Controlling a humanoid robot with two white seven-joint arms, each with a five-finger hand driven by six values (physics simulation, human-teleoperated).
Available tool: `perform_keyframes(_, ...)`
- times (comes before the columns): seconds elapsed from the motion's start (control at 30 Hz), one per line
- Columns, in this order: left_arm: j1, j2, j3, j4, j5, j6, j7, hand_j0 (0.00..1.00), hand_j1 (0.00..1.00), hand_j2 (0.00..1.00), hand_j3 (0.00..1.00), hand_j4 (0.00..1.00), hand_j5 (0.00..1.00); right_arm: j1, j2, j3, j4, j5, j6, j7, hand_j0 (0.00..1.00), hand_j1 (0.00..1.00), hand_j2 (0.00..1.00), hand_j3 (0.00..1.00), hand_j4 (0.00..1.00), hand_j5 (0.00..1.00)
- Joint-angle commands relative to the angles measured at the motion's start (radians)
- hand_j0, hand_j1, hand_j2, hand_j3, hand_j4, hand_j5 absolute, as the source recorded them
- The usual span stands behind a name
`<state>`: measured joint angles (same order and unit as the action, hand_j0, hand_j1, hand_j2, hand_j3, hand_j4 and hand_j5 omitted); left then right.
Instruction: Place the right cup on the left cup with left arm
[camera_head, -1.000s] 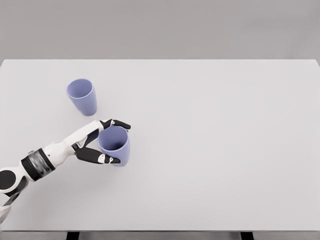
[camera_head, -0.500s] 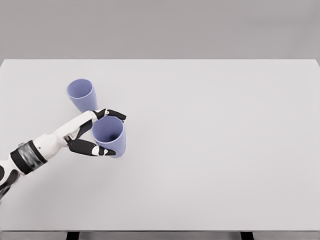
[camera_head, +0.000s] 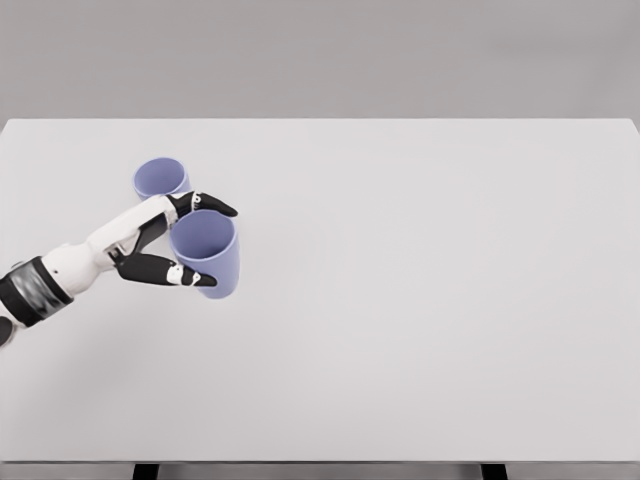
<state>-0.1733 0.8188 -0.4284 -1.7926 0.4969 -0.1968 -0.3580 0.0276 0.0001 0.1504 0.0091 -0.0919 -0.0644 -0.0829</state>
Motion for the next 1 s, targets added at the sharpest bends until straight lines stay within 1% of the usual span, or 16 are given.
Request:
perform_keyframes(0.0,0.0,0.006,0.0,-0.001,0.011,0.0,0.001,0.67,0.67,0.67,0.67,0.67,0.67,0.0,0.0,0.0,0.0,0.0,0.0,0.0,1.0,1.0,1.0,1.0,1.0,1.0)
perform_keyframes(0.13,-0.015,0.008,0.0,-0.001,0.012,0.0,0.001,0.67,0.67,0.67,0.67,0.67,0.67,0.0,0.0,0.0,0.0,0.0,0.0,0.0,1.0,1.0,1.0,1.0,1.0,1.0)
perform_keyframes(0.2,-0.032,0.008,0.0,-0.001,0.017,0.0,0.001,0.67,0.67,0.67,0.67,0.67,0.67,0.0,0.0,0.0,0.0,0.0,0.0,0.0,1.0,1.0,1.0,1.0,1.0,1.0)
perform_keyframes(0.33,-0.043,0.008,0.0,0.002,0.017,0.002,0.001,0.67,0.67,0.67,0.67,0.67,0.67,0.0,0.0,0.0,0.0,0.0,0.0,0.0,1.0,1.0,1.0,1.0,1.0,1.0)
perform_keyframes(0.43,-0.055,0.006,-0.001,0.002,0.017,0.026,0.001,0.67,0.67,0.67,0.67,0.67,0.67,0.0,0.0,0.0,0.0,0.0,0.0,0.0,1.0,1.0,1.0,1.0,1.0,1.0)
perform_keyframes(0.67,-0.057,0.006,-0.001,0.002,0.017,0.026,0.001,0.67,0.67,0.67,0.67,0.67,0.67,0.0,0.0,0.0,0.0,0.0,0.0,0.0,1.0,1.0,1.0,1.0,1.0,1.0)
perform_keyframes(0.7,-0.069,0.006,-0.001,0.002,0.017,0.026,0.001,0.67,0.67,0.67,0.67,0.67,0.67,0.0,0.0,0.0,0.0,0.0,0.0,0.0,1.0,1.0,1.0,1.0,1.0,1.0)
perform_keyframes(0.97,-0.106,0.005,-0.001,0.013,0.023,0.03,0.001,0.67,0.67,0.67,0.67,0.67,0.67,0.0,0.0,0.0,0.0,0.0,0.0,0.0,1.0,1.0,1.0,1.0,1.0,1.0)
